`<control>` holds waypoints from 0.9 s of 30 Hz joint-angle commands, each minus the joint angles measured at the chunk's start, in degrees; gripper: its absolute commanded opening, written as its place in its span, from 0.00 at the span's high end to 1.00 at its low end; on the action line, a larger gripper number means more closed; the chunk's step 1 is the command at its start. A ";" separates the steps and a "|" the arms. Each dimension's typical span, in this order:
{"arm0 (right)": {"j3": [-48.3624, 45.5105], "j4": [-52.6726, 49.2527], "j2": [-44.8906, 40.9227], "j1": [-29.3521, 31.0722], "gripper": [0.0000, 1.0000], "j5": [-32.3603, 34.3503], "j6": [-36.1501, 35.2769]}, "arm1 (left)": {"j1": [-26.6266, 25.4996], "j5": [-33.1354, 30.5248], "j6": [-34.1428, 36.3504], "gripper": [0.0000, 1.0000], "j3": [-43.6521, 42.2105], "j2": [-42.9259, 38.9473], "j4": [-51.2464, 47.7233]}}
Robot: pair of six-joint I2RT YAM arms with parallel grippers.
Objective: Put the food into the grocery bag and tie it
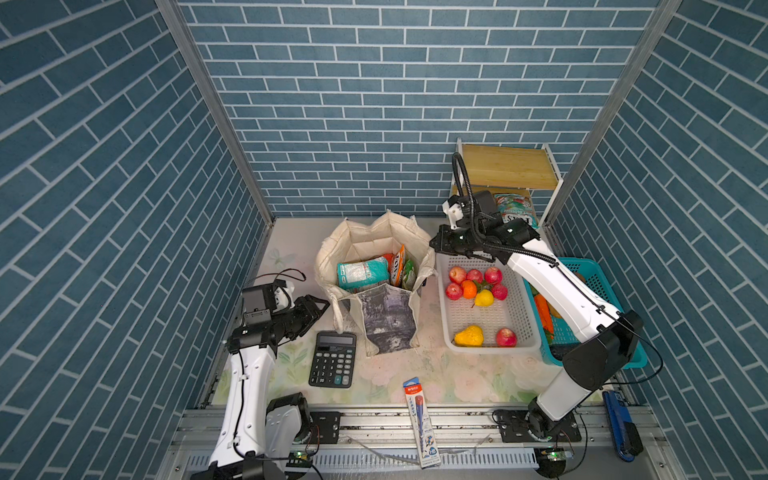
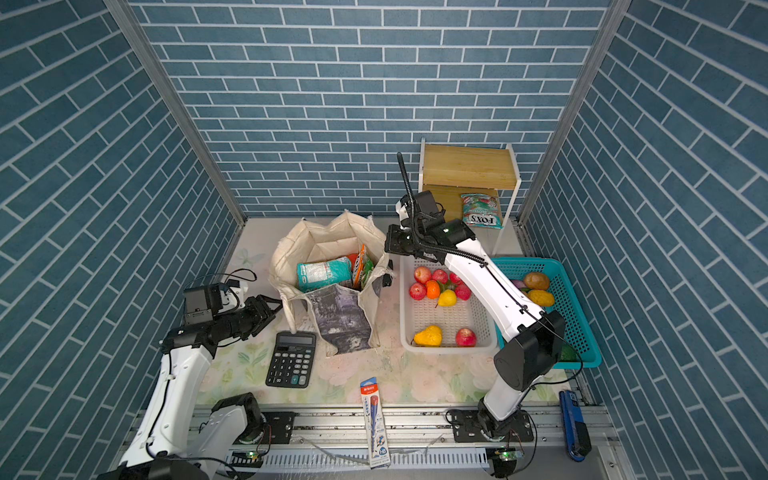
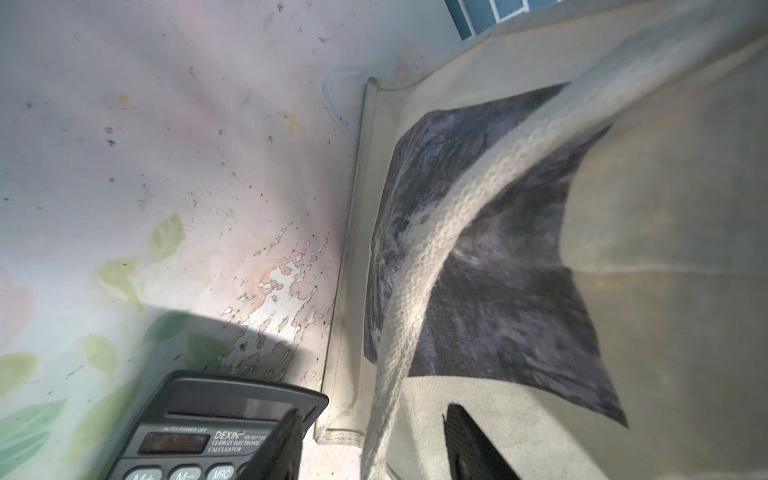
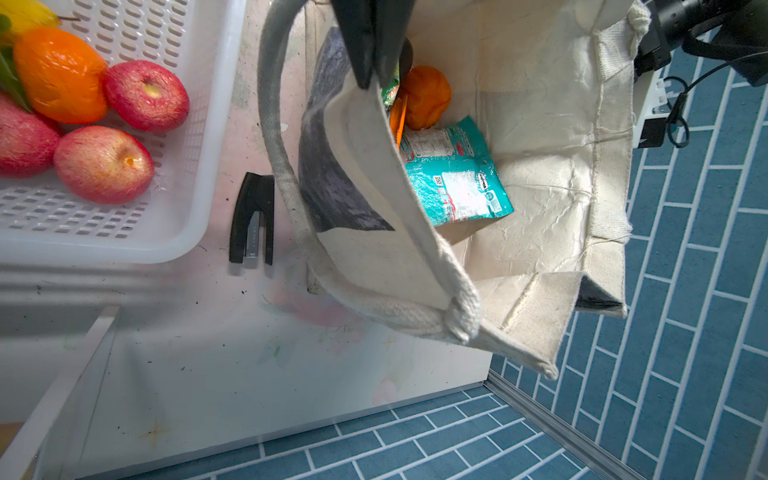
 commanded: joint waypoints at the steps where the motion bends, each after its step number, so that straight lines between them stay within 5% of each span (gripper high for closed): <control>1: 0.10 2.53 -3.06 -0.41 1.00 -0.54 -1.48 | -2.28 -0.40 -1.10 0.44 -1.13 1.04 4.39; 15: -0.27 2.54 -3.22 -0.40 1.00 -0.51 -1.65 | -8.08 -3.71 -4.59 0.51 -3.24 7.29 14.23; 27: 0.11 2.40 -2.85 -0.35 1.00 -0.46 -1.57 | -8.08 -4.96 -2.35 0.77 -2.35 6.56 10.53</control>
